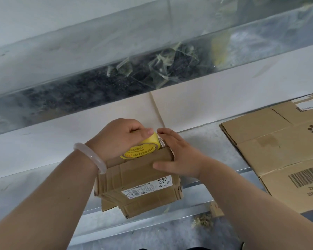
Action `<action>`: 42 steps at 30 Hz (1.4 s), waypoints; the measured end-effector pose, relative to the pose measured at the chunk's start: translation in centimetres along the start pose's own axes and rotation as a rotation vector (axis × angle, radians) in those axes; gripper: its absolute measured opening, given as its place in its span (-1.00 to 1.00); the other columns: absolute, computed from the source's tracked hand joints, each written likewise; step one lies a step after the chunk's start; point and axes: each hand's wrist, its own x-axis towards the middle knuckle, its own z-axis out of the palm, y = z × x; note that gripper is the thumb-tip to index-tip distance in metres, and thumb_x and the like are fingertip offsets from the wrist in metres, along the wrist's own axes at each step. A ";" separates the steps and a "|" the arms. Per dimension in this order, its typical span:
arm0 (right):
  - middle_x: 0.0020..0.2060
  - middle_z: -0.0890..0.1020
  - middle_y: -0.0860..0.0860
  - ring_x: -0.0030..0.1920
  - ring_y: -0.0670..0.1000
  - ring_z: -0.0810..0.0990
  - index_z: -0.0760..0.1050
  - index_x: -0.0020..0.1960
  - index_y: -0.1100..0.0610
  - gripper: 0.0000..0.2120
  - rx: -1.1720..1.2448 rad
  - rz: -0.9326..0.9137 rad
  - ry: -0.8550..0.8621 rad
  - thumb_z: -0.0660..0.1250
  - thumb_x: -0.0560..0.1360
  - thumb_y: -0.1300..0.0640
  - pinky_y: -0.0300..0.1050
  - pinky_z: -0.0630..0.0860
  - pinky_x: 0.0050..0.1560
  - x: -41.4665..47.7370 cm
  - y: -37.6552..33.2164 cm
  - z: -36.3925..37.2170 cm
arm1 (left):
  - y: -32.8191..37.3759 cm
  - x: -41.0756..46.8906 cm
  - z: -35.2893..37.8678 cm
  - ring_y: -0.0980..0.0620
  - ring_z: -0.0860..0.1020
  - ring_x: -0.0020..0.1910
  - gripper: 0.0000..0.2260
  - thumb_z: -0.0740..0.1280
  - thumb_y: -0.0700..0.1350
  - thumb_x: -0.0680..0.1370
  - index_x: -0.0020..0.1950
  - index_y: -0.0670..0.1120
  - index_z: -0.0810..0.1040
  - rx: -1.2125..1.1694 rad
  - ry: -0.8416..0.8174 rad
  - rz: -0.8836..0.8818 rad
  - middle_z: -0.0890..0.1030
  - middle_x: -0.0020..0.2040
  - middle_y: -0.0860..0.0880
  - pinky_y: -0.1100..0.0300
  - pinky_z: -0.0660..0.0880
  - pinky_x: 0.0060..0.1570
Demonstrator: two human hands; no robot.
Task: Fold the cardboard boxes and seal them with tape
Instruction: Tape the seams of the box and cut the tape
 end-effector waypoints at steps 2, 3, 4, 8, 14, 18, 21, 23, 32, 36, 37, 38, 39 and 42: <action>0.42 0.06 -0.44 0.44 -0.24 0.20 0.16 0.49 -0.22 -0.23 -0.003 0.023 0.032 0.16 0.33 -0.42 0.07 0.30 0.41 0.2 0.0 0.2 | 0.1 0.0 0.1 0.28 0.49 -0.38 -0.71 0.26 0.22 0.51 -0.25 0.07 0.59 0.002 0.030 0.004 0.56 -0.43 0.21 0.35 0.30 -0.38; 0.41 0.07 -0.45 0.44 -0.25 0.20 0.18 0.49 -0.21 -0.25 0.005 0.034 0.044 0.13 0.34 -0.41 0.07 0.30 0.41 0.3 0.0 0.3 | 0.1 0.1 0.2 0.26 0.50 -0.38 -0.71 0.27 0.21 0.51 -0.24 0.06 0.60 -0.004 0.051 0.004 0.56 -0.43 0.17 0.33 0.31 -0.36; 0.40 0.08 -0.46 0.43 -0.26 0.21 0.21 0.48 -0.20 -0.26 0.018 0.044 0.052 0.12 0.33 -0.39 0.07 0.29 0.41 0.4 -0.1 0.3 | 0.1 0.1 0.2 0.24 0.51 -0.36 -0.71 0.28 0.21 0.51 -0.24 0.06 0.60 -0.006 0.071 0.002 0.56 -0.42 0.14 0.29 0.33 -0.33; 0.39 0.17 -0.43 0.40 -0.29 0.24 0.29 0.44 -0.18 -0.34 0.075 0.067 0.088 0.20 0.36 -0.27 0.00 0.29 0.42 0.5 -0.3 0.5 | 0.5 0.0 0.2 0.17 0.54 -0.28 -0.70 0.28 0.21 0.51 -0.21 0.03 0.63 0.028 0.123 0.010 0.59 -0.35 0.08 0.22 0.39 -0.28; 0.45 0.21 -0.28 0.44 -0.22 0.20 0.29 0.48 -0.12 -0.44 0.056 0.108 0.120 0.27 0.50 0.08 -0.16 0.21 0.44 0.7 -1.3 0.6 | 1.2 0.0 0.4 0.15 0.52 -0.31 -0.66 0.27 0.22 0.51 -0.25 0.01 0.62 0.102 0.137 0.024 0.57 -0.37 0.07 0.21 0.36 -0.31; 0.45 0.22 -0.28 0.42 -0.16 0.25 0.29 0.47 -0.12 -0.50 -0.027 0.111 0.208 0.27 0.54 -0.04 -0.20 0.23 0.38 0.3 -1.7 1.2 | 1.2 -0.2 0.4 0.15 0.52 -0.31 -0.64 0.26 0.25 0.50 -0.25 0.00 0.61 0.163 0.128 0.034 0.57 -0.36 0.07 0.22 0.37 -0.31; 0.45 0.25 -0.27 0.43 -0.17 0.25 0.32 0.46 -0.11 -0.52 0.000 0.107 0.236 0.28 0.56 -0.03 -0.29 0.18 0.35 0.2 -1.6 1.4 | 1.0 -0.3 0.4 0.15 0.53 -0.29 -0.61 0.24 0.27 0.49 -0.25 -0.01 0.62 0.171 0.122 0.021 0.59 -0.34 0.05 0.23 0.38 -0.30; 0.45 0.24 -0.27 0.43 -0.15 0.25 0.32 0.47 -0.12 -0.52 0.004 0.109 0.233 0.28 0.56 -0.03 -0.27 0.19 0.38 0.2 -1.6 1.5 | 0.7 -0.6 0.4 0.15 0.53 -0.28 -0.61 0.25 0.27 0.49 -0.25 -0.02 0.62 0.175 0.129 0.005 0.59 -0.34 0.05 0.22 0.40 -0.28; 0.47 0.14 -0.36 0.46 -0.12 0.23 0.21 0.50 -0.21 -0.47 -0.075 0.141 0.172 0.23 0.56 -0.13 0.00 0.24 0.46 0.0 -1.4 1.3 | -0.3 -1.5 -0.2 0.07 0.53 -0.31 -0.53 0.16 0.26 0.54 -0.28 -0.06 0.61 0.387 0.104 -0.013 0.58 -0.36 -0.02 0.07 0.51 -0.20; 0.46 0.11 -0.41 0.46 -0.13 0.22 0.17 0.51 -0.23 -0.46 -0.095 0.145 0.158 0.20 0.56 -0.16 0.02 0.21 0.48 0.1 -1.3 1.3 | -1.4 -1.6 -0.9 0.07 0.52 -0.32 -0.44 0.07 0.33 0.54 -0.29 -0.06 0.60 0.640 0.055 -0.027 0.56 -0.36 0.01 0.07 0.53 -0.23; 0.46 0.10 -0.42 0.46 -0.12 0.23 0.16 0.51 -0.24 -0.46 -0.102 0.146 0.152 0.20 0.56 -0.17 0.03 0.23 0.47 0.1 -1.3 1.3 | -1.7 -1.8 -1.0 0.08 0.52 -0.31 -0.45 0.07 0.36 0.52 -0.27 -0.03 0.60 0.631 0.044 -0.038 0.57 -0.35 0.03 0.08 0.53 -0.23; 0.45 0.09 -0.42 0.46 -0.10 0.23 0.16 0.51 -0.24 -0.45 -0.105 0.144 0.150 0.20 0.55 -0.18 0.06 0.25 0.46 0.1 -1.3 1.3 | -2.0 -1.9 -1.0 0.09 0.52 -0.30 -0.46 0.06 0.38 0.51 -0.26 0.00 0.59 0.610 0.040 -0.048 0.57 -0.33 0.04 0.09 0.52 -0.22; 0.45 0.09 -0.42 0.46 -0.08 0.24 0.15 0.50 -0.25 -0.45 -0.104 0.146 0.149 0.19 0.55 -0.19 0.07 0.26 0.45 0.1 -1.3 1.3 | -2.2 -2.1 -1.2 0.10 0.53 -0.29 -0.47 0.07 0.40 0.49 -0.26 0.03 0.58 0.567 0.037 -0.055 0.58 -0.33 0.06 0.10 0.52 -0.22; 0.45 0.10 -0.43 0.45 -0.08 0.25 0.16 0.50 -0.25 -0.46 -0.103 0.158 0.145 0.20 0.55 -0.20 0.05 0.26 0.45 0.1 -1.3 1.2 | -4.3 -2.6 -2.2 0.12 0.54 -0.31 -0.44 0.06 0.47 0.41 -0.30 0.04 0.57 0.310 0.025 -0.061 0.59 -0.35 0.05 0.15 0.47 -0.24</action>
